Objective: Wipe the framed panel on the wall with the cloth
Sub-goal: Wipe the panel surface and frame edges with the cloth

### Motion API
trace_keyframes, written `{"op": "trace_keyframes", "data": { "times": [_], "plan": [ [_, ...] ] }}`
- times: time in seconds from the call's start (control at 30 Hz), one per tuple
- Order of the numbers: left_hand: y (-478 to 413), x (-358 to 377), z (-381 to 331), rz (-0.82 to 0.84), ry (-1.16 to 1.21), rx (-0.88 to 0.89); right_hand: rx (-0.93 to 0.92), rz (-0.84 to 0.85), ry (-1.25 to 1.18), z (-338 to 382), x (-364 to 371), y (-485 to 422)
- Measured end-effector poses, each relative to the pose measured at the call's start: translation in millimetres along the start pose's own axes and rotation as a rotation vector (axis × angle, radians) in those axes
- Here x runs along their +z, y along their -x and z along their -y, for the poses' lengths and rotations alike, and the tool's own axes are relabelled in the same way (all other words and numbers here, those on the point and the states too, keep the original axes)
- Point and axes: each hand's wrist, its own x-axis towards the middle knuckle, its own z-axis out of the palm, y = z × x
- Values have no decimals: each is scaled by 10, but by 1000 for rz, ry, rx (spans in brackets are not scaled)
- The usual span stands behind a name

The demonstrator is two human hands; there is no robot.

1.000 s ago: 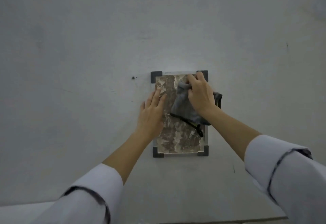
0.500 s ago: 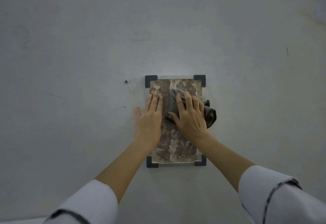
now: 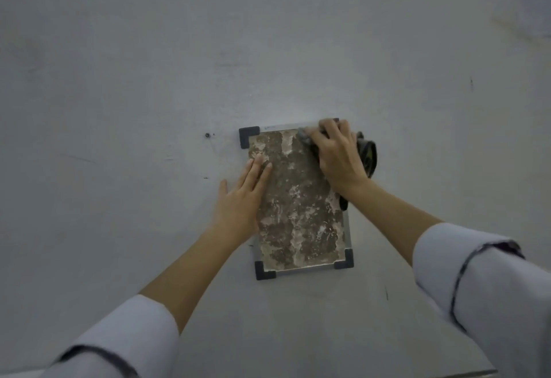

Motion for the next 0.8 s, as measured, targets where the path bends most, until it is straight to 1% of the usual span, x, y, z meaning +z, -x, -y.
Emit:
{"op": "trace_keyframes", "data": {
  "times": [0.07, 0.17, 0.23, 0.3, 0.43, 0.47, 0.53, 0.6, 0.67, 0.73, 0.8],
  "plan": [
    [5, 17, -14, -23, -9, -11, -40, 18, -37, 23, 131, 347],
    [-4, 5, -53, -17, -19, -15, -236, 86, -6, 3, 223, 898],
    [1, -10, -65, -6, -15, -28, -317, 116, -22, -27, 166, 995],
    [17, -8, -76, -1, -39, -43, -308, 103, -61, -60, 79, 782],
    [23, -31, -140, 48, -52, -56, -65, -102, -38, -173, -78, -86],
    [22, -38, -157, 44, -53, -62, -25, -113, -30, -183, -95, -222],
    [10, 0, -170, 32, -64, -74, -4, -88, -16, -158, -52, -265],
    [5, 44, -171, 21, -71, -86, -24, -61, -9, -115, 65, -5],
    [-7, 66, -174, 12, -57, -95, -74, -22, -19, -103, 181, 454],
    [-17, 55, -188, 6, -56, -95, -164, 42, -21, -127, 210, 910],
    [-19, 41, -200, 13, -64, -98, -283, 106, -12, -176, 160, 1141]
  ]
}}
